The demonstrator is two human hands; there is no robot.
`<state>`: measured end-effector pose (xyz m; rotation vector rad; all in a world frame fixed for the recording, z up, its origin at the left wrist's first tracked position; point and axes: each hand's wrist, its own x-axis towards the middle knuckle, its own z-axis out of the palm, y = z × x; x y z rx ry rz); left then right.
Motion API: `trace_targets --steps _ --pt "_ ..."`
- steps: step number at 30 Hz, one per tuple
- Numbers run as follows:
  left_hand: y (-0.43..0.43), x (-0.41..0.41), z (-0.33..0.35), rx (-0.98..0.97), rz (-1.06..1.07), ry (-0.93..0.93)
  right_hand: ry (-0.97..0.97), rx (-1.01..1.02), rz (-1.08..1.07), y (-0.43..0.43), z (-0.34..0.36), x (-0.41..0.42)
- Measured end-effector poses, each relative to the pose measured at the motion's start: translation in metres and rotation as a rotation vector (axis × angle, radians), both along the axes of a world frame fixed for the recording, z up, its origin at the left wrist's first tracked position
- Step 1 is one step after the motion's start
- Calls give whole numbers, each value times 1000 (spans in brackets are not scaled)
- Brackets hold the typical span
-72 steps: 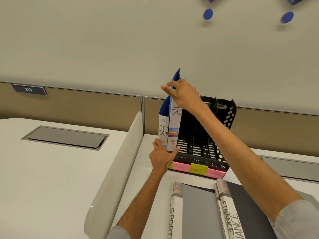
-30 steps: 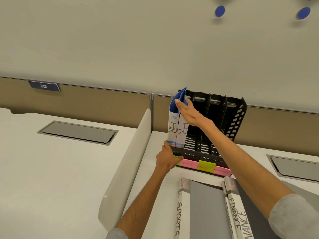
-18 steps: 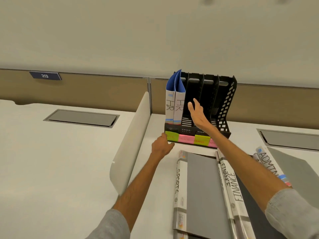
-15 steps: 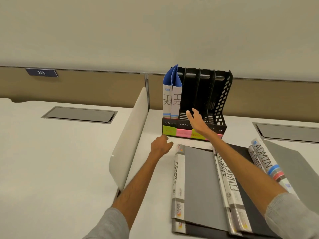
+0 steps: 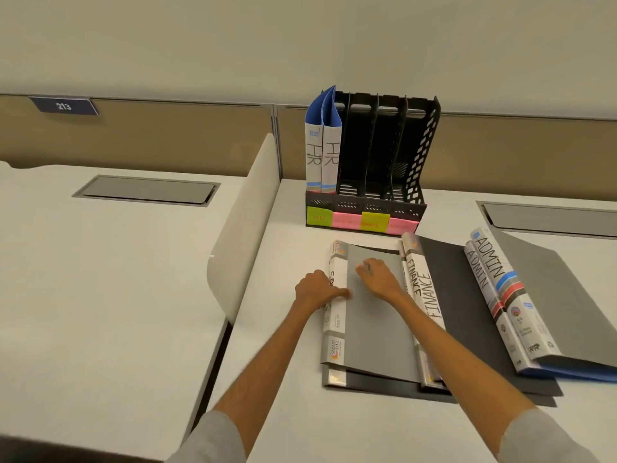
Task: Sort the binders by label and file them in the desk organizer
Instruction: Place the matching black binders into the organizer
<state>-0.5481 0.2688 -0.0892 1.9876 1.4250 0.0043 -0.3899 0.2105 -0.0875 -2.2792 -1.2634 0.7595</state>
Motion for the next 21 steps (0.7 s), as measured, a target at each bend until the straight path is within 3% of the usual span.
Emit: trace_targets --steps 8,13,21 --pt "-14 -3 11 -100 132 -280 22 1 3 -5 7 -9" --pt "-15 3 23 -49 162 -406 52 25 -26 0 26 -5" --pt "-20 16 74 109 241 -733 120 225 -51 16 87 15"
